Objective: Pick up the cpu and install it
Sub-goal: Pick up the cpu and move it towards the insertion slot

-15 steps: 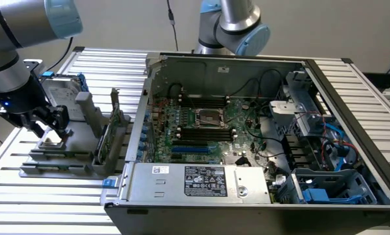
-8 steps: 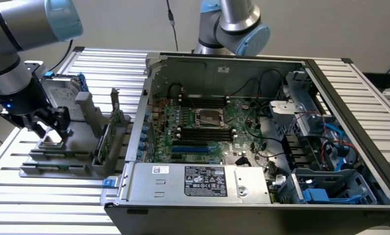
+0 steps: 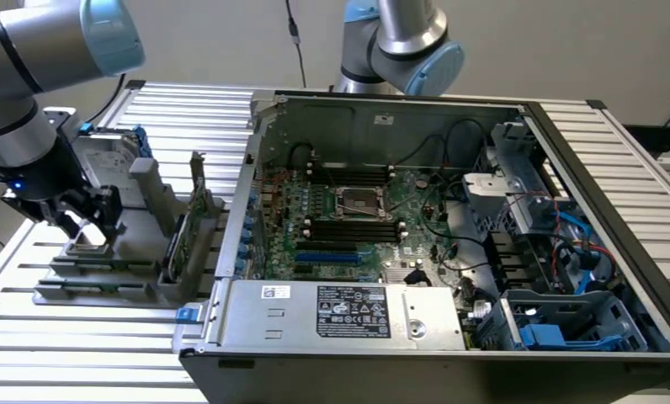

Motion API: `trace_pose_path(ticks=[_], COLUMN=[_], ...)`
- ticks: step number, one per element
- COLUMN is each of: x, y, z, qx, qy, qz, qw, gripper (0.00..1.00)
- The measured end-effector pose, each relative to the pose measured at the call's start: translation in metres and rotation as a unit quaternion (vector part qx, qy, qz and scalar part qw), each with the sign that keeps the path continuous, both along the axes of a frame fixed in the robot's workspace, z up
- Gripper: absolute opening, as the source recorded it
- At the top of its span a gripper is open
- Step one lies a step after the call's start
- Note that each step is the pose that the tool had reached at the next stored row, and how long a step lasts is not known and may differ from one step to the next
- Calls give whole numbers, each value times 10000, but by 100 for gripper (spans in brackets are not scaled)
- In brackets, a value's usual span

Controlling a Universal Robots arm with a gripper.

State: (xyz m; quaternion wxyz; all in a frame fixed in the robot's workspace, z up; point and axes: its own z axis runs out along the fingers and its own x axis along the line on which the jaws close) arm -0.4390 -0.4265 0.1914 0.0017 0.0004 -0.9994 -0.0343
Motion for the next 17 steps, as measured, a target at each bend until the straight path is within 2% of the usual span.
trace_pose_path(ticks=[11, 17], x=[0, 1], y=[0, 0], z=[-55, -57], qx=[30, 30], qy=[43, 103], qz=[0, 1], qw=[10000, 9999], gripper=[60, 60])
